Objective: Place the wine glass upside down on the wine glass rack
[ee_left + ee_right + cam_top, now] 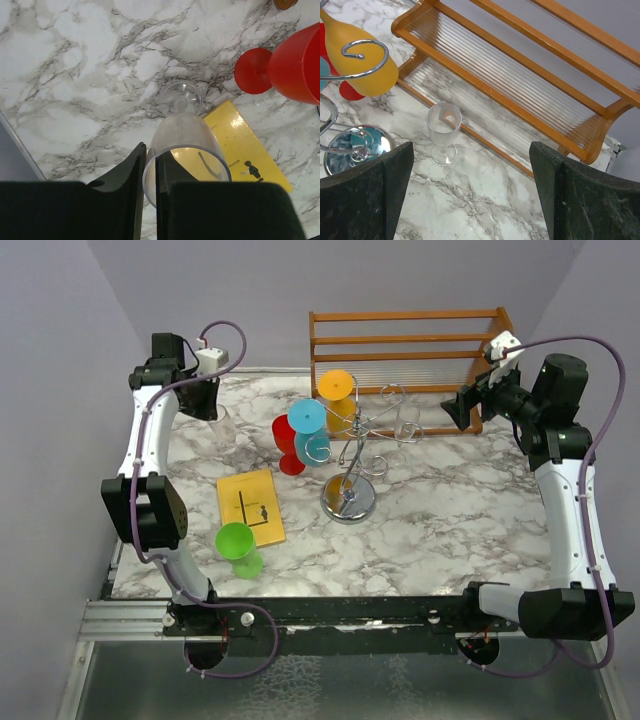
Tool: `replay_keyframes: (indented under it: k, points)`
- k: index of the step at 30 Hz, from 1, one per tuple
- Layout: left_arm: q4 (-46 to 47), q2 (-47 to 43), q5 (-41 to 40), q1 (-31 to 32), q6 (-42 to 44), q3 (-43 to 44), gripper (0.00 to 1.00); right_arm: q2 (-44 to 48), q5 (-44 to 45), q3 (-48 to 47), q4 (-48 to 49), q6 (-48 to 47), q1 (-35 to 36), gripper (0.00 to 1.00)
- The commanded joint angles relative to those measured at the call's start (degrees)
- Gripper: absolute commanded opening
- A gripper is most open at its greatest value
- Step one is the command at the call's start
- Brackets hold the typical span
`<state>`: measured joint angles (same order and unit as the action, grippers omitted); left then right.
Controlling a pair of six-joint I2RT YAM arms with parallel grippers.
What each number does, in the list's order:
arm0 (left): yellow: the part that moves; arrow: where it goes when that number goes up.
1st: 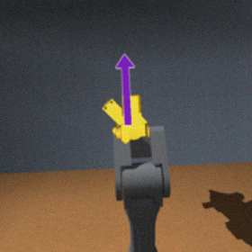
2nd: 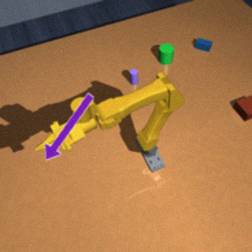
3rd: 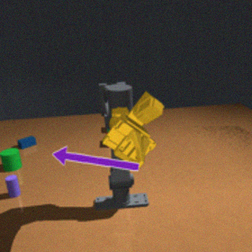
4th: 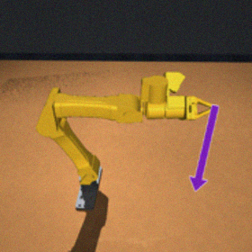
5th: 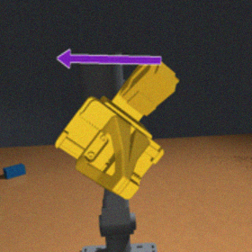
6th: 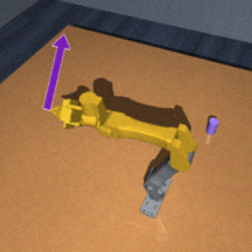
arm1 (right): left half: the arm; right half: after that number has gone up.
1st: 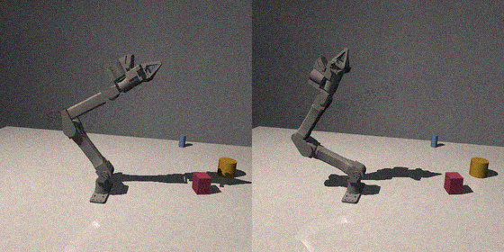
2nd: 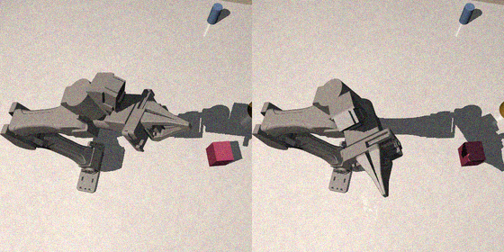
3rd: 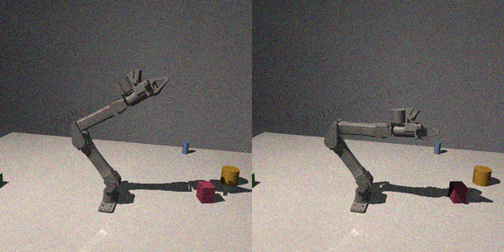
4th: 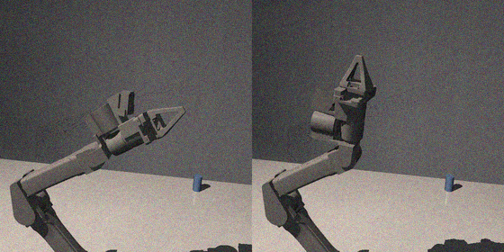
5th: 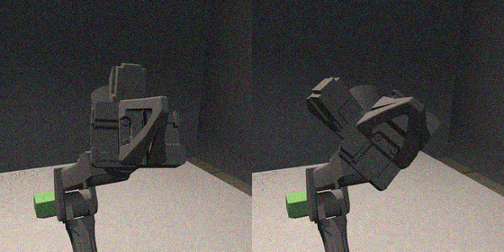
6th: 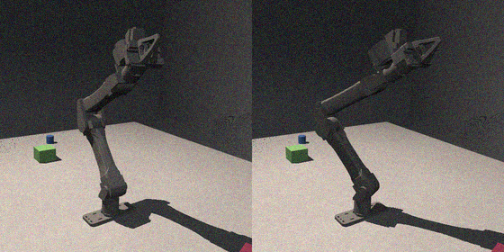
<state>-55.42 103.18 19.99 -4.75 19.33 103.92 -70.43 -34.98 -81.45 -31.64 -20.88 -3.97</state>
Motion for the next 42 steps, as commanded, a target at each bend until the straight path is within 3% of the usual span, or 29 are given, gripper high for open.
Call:
replay_keyframes:
  k: [1,9,14,21,28,34,42]
  points:
    - [-1.85,-0.71,-2.73,0.1,2.54,7.53,0.03,1.46,1.45,0.0,1.71,-0.59,-0.25,0.97]
    - [-3.56,-2.69,-8.16,0.42,3.52,21.68,0.0,1.29,1.18,-1.15,1.15,-0.57,-0.25,0.98]
    - [4.48,-9.93,-7.67,1.74,0.73,22.57,0.0,0.69,-0.44,-3.52,0.21,0.5,-0.26,0.98]
    - [16.44,-16.42,-0.12,4.32,-8.8,23.12,0.0,-0.97,-3.9,-7.36,0.51,4.42,-0.25,0.98]
    - [24.08,-14.52,6.02,7.34,-20.45,29.73,0.0,-6.06,-9.38,-14.3,0.82,11.34,0.2,0.95]
    - [30.55,-13.09,9.94,14.7,-27.64,29.27,0.0,-11.04,-12.24,-21.48,2.3,16.86,3.76,0.93]
    - [38.91,-9.48,18.02,17.47,-37.21,28.09,0.0,-16.5,-16.82,-26.14,9.56,27.49,7.86,0.85]
